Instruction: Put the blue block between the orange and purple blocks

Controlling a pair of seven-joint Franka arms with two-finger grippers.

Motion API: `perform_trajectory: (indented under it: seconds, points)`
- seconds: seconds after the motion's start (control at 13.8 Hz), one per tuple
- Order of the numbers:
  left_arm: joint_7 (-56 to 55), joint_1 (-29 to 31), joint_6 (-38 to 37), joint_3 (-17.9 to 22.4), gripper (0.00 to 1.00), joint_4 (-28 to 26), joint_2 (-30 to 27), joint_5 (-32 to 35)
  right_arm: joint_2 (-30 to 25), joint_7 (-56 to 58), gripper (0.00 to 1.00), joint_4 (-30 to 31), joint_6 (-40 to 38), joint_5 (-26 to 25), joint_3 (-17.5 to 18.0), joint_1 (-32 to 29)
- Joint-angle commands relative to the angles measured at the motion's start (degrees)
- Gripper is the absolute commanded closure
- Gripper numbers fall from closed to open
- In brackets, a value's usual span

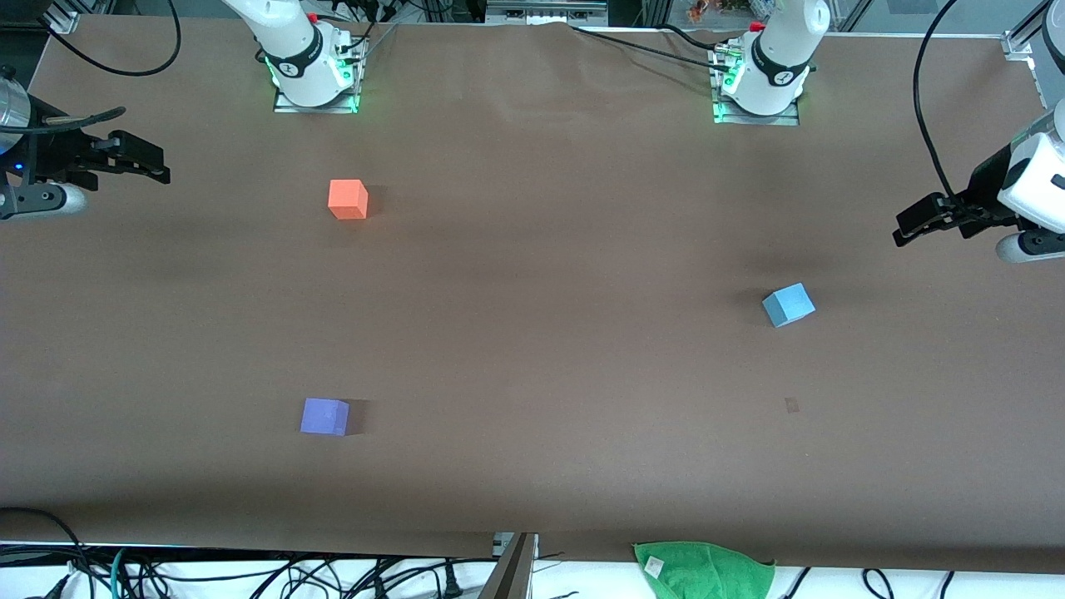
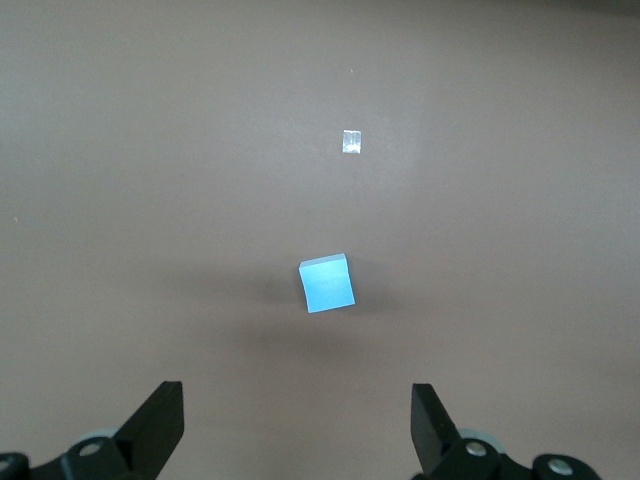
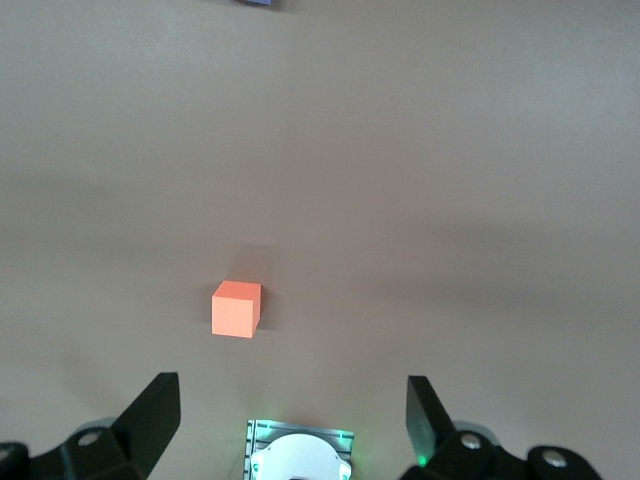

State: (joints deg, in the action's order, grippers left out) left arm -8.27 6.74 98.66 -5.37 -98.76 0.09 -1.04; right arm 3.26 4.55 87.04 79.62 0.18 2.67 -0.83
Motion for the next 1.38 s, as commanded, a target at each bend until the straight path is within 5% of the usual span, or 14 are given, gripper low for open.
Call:
perform_trajectory:
  seconds: [0.0,1.31]
  points:
    - [1.4,0.3,-1.7,-0.2,0.0,2.3,1.2,-0.1,-0.5,0.8,0.0,0.3,0.4,0.4,0.1,-0.5]
    - [1.2,0.7,-2.7,0.2,0.0,1.5,1.8,-0.8,0.9,1.0,0.0,-2.0,1.0,-0.1,0.3,-0.2]
